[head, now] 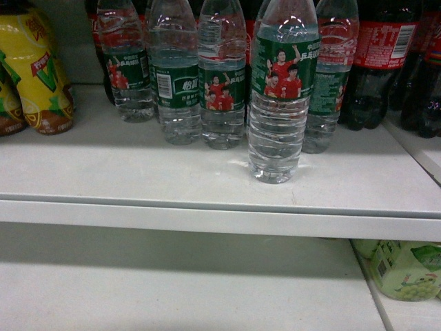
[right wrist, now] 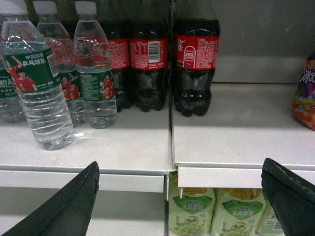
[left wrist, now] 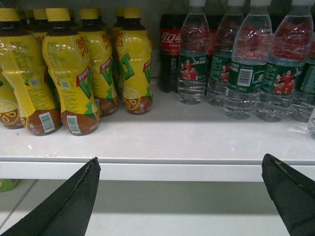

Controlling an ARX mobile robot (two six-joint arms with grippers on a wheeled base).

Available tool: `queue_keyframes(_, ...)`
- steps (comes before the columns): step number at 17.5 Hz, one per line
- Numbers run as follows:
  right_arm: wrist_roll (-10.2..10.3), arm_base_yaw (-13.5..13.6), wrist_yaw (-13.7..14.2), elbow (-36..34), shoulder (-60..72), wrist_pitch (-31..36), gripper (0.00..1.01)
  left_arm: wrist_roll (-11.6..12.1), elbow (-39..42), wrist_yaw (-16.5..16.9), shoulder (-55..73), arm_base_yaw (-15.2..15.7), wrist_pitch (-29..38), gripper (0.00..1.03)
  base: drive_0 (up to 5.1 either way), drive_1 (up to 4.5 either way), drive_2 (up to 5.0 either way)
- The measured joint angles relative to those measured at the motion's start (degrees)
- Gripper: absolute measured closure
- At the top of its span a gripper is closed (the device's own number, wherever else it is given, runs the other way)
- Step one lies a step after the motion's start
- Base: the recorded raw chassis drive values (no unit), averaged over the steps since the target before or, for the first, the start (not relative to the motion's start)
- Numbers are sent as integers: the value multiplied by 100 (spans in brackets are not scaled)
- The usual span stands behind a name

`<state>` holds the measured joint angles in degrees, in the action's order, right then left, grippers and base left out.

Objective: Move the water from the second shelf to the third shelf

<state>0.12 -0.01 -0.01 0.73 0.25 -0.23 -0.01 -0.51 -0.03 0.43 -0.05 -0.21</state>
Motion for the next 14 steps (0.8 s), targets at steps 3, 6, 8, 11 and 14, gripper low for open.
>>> queue_keyframes(3,0,0,0,0,0,0,3,0,0,0,0,0,0,5,0,0,0)
queue_keyframes(6,0,0,0,0,0,0,3,0,0,0,0,0,0,5,0,0,0)
queue_keyframes(8,0,0,0,0,0,0,3,0,0,0,0,0,0,5,0,0,0)
queue_keyframes(11,0,0,0,0,0,0,3,0,0,0,0,0,0,5,0,0,0)
queue_keyframes(14,0,0,0,0,0,0,3,0,0,0,0,0,0,5,0,0,0)
